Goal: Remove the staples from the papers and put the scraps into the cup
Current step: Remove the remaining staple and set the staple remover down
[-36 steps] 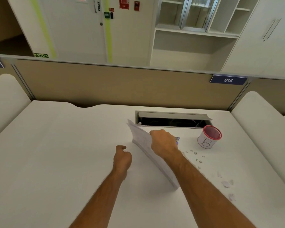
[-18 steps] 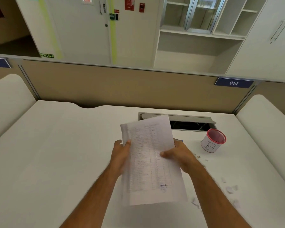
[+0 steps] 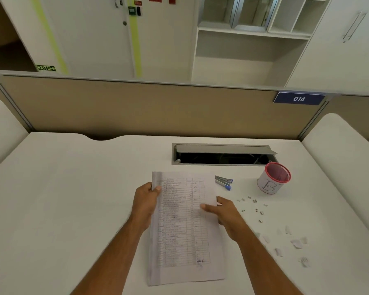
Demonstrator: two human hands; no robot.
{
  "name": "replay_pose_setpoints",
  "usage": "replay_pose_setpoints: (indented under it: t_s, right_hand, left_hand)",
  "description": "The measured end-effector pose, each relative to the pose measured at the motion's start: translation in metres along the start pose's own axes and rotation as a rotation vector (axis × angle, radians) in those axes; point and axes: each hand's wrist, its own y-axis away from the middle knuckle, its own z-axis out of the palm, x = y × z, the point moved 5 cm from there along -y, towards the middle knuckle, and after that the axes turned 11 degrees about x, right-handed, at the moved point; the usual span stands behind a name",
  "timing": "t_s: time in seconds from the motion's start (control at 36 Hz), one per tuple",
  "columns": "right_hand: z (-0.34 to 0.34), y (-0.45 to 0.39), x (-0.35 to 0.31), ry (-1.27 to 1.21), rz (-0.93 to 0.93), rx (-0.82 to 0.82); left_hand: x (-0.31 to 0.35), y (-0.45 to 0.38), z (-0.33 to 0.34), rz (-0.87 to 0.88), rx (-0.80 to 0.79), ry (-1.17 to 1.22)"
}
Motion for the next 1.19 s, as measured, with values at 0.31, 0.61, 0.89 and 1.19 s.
replay_pose_setpoints:
  t_s: [0.31,0.61,0.89,1.19]
  right_hand:
    - [-0.026,-0.07,-0.044,0.647,-0.349,0.571]
    - [-0.012,-0.123,-0.041,1.078,-0.498,0.539]
    - [-0.02,-0.131,-0.046,0.949,-0.483,0.507]
    - [-0.002,-0.092,-0.099,-0.557,-0.054,0.338]
  left_hand:
    - [-0.011,-0.01,0.008,-0.011,0.0,-0.01]
    - [-0.008,-0.022,0.017,-0.019,-0.02,0.061]
    - [-0.008,-0.028,0.016,-0.051,-0.009,0.045]
    - [-0.003,-0.005,0.017,-0.038,-0.016,0.069]
